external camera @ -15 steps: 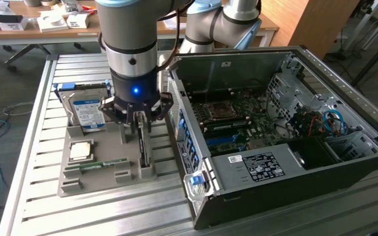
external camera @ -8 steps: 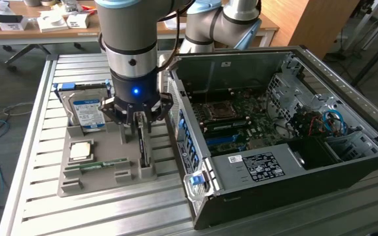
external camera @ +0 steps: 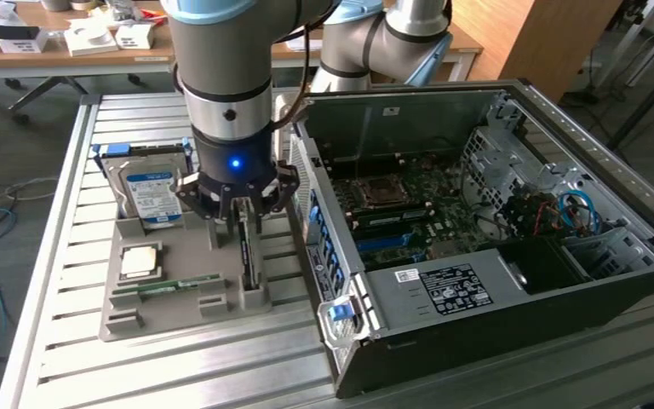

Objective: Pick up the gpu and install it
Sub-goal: 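Pick up the gpu and move the gpu toward the slot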

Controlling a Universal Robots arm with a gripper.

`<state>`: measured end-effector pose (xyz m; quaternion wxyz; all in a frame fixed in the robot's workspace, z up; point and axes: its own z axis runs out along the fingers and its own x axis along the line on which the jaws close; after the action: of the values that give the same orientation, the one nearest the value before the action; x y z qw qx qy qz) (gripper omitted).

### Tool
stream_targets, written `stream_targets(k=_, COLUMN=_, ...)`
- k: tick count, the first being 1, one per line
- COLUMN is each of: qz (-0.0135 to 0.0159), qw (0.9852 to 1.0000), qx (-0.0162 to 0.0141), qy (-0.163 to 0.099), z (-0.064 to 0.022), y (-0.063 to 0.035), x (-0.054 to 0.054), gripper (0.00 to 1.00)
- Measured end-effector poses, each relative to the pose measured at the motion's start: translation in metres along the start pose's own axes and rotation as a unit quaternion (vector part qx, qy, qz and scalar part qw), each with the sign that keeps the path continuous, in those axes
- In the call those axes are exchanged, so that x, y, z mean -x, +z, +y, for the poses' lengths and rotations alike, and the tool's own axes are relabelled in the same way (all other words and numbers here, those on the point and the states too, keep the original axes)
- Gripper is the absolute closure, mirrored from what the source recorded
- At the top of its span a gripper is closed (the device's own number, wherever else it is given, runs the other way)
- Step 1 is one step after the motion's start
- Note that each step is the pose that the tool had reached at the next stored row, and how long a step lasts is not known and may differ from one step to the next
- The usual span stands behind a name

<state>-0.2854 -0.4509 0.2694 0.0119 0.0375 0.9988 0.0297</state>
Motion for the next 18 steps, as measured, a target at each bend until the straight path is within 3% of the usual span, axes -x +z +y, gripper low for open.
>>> stream_targets(k=18, qz=0.0, qw=1.0, qx=0.0003, qy=0.001, z=-0.0012, y=0.0193, x=0.0, gripper=0.58)
